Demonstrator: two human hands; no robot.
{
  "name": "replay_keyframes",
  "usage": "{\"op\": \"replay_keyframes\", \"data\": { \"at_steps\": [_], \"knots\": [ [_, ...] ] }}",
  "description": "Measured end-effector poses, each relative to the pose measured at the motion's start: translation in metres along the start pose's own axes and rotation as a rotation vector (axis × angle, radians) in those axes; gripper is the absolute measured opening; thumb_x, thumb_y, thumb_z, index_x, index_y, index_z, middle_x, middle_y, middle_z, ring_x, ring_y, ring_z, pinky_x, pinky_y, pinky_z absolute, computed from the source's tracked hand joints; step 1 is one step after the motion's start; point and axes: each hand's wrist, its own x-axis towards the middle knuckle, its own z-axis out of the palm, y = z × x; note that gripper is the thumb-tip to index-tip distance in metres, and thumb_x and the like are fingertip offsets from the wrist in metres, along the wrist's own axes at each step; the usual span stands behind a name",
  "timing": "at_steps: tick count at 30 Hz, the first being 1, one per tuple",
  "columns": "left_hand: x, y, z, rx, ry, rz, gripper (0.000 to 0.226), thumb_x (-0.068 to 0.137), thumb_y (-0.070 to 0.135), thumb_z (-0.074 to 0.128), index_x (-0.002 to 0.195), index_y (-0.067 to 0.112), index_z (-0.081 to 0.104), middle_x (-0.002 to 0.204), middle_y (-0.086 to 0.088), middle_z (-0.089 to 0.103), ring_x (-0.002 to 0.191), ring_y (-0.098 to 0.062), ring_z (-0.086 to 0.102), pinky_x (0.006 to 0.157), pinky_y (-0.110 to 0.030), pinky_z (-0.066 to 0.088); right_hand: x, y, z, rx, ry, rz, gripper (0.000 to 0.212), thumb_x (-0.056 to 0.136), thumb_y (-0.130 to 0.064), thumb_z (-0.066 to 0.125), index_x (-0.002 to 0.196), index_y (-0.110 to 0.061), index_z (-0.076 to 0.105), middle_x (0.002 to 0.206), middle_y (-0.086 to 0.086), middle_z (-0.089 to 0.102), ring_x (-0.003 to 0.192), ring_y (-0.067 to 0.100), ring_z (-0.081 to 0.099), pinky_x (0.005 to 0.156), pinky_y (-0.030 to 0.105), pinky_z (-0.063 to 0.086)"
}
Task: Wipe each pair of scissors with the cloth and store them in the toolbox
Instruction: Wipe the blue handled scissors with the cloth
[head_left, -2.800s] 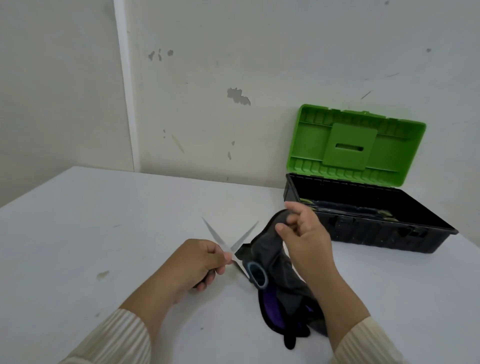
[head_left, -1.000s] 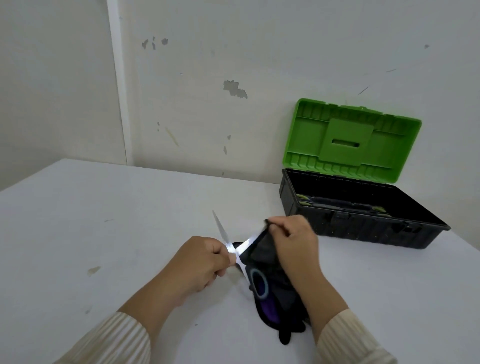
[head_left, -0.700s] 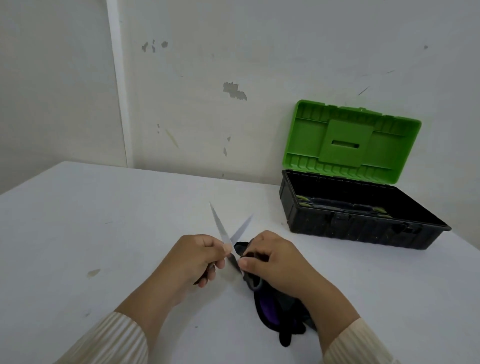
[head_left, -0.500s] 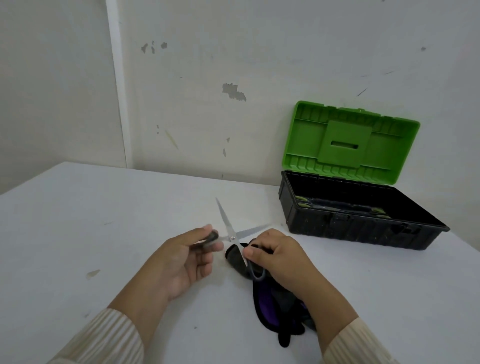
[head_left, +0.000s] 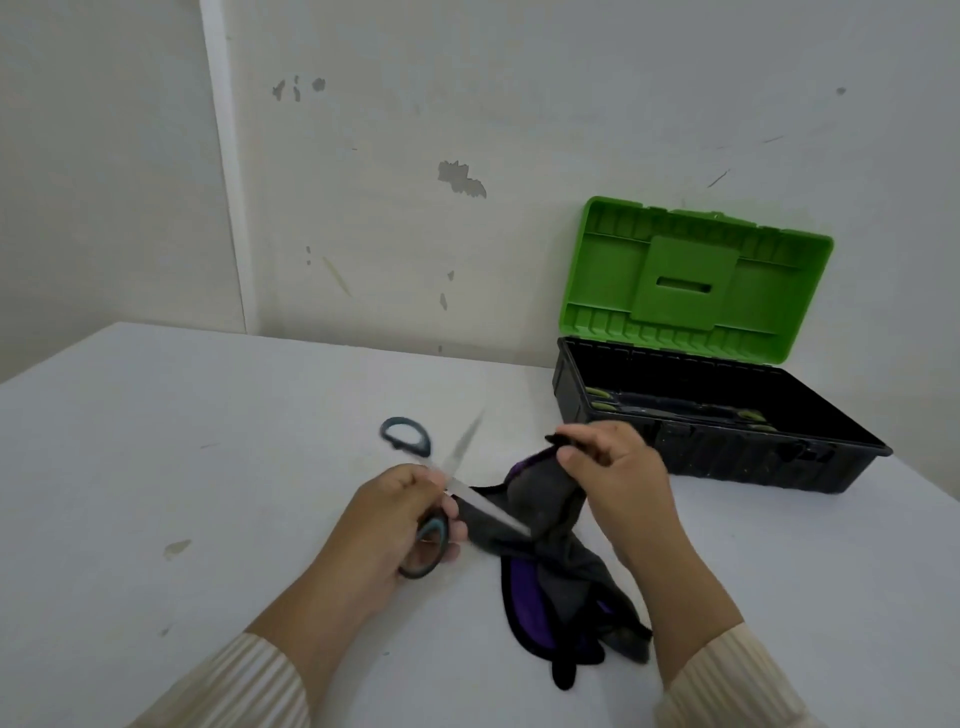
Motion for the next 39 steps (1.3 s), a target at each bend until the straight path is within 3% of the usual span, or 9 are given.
{"op": "replay_keyframes", "data": {
  "at_steps": [6,13,18,21,25,28,32,36,39],
  "knots": [
    [-0.010,-0.011,0.014,0.319,-0.007,0.144,0.017,0.096,0.006,0.042,0.085,0.003,0.055,0.064,-0.009,0.060,0.041,-0.015,0.052,0.041,-0.024,0.041,-0.028,-0.019,0.039,-0.194,-0.219,-0.387,0.016,0.076,-0.005,0.065,0.087,-0.016,0.071,0.088,-0.002,0.062,0.085,0.001,0.054,0.078,0.003,0.039],
    [-0.009,-0.009,0.017,0.378,-0.003,0.212,0.017,0.097,0.008,0.042,0.086,0.003,0.054,0.061,-0.009,0.059,0.034,-0.016,0.046,0.036,-0.023,0.036,-0.023,-0.016,0.047,-0.170,-0.196,-0.321,0.017,0.078,0.001,0.064,0.087,-0.010,0.074,0.084,0.007,0.061,0.083,0.003,0.052,0.072,0.002,0.038],
    [-0.006,-0.009,0.014,0.383,-0.003,0.232,0.019,0.097,0.008,0.041,0.081,0.007,0.051,0.060,-0.009,0.059,0.034,-0.017,0.045,0.034,-0.022,0.033,-0.019,-0.014,0.046,-0.149,-0.089,-0.272,0.015,0.078,-0.001,0.065,0.086,-0.012,0.073,0.083,0.001,0.059,0.077,-0.012,0.052,0.073,0.000,0.037],
    [-0.006,-0.010,0.013,0.391,-0.006,0.233,0.019,0.097,0.007,0.041,0.082,0.006,0.052,0.060,-0.009,0.059,0.034,-0.018,0.045,0.036,-0.022,0.034,-0.025,-0.016,0.049,-0.164,-0.168,-0.281,0.016,0.078,0.000,0.064,0.084,-0.011,0.073,0.082,0.001,0.059,0.077,-0.011,0.052,0.071,0.003,0.040],
    [-0.005,-0.011,0.014,0.391,-0.018,0.228,0.017,0.097,0.009,0.043,0.082,0.005,0.051,0.060,-0.008,0.058,0.032,-0.016,0.043,0.035,-0.021,0.032,-0.017,-0.013,0.044,-0.174,-0.045,-0.258,0.016,0.077,0.000,0.065,0.085,-0.012,0.074,0.080,-0.004,0.055,0.074,-0.006,0.054,0.072,-0.001,0.036],
    [-0.005,-0.011,0.014,0.385,-0.020,0.232,0.019,0.096,0.007,0.042,0.081,0.006,0.051,0.061,-0.009,0.059,0.033,-0.016,0.044,0.035,-0.022,0.034,-0.028,-0.017,0.049,-0.178,-0.164,-0.259,0.016,0.079,0.001,0.063,0.082,-0.012,0.073,0.080,0.002,0.057,0.074,0.005,0.054,0.068,0.005,0.040],
    [-0.004,-0.011,0.012,0.397,-0.029,0.236,0.016,0.096,0.009,0.043,0.084,0.003,0.051,0.059,-0.007,0.059,0.034,-0.020,0.044,0.036,-0.022,0.033,-0.020,-0.011,0.046,-0.147,-0.029,-0.260,0.016,0.078,-0.001,0.065,0.084,-0.013,0.073,0.080,-0.003,0.057,0.080,-0.012,0.052,0.072,0.000,0.037],
    [-0.002,-0.013,0.011,0.382,-0.034,0.234,0.015,0.095,0.006,0.042,0.086,0.001,0.051,0.060,-0.006,0.059,0.047,-0.027,0.049,0.040,-0.026,0.034,-0.032,-0.013,0.053,-0.182,-0.153,-0.275,0.017,0.079,0.000,0.062,0.084,-0.013,0.073,0.078,-0.004,0.053,0.077,-0.009,0.052,0.068,0.001,0.037],
    [-0.004,-0.011,0.010,0.365,-0.053,0.210,0.015,0.096,0.008,0.044,0.085,0.002,0.051,0.060,-0.005,0.058,0.042,-0.023,0.049,0.039,-0.024,0.035,-0.013,-0.006,0.041,-0.142,0.036,-0.176,0.015,0.078,-0.004,0.066,0.084,-0.015,0.074,0.080,-0.005,0.057,0.076,-0.003,0.055,0.072,-0.002,0.034]
  ]
}}
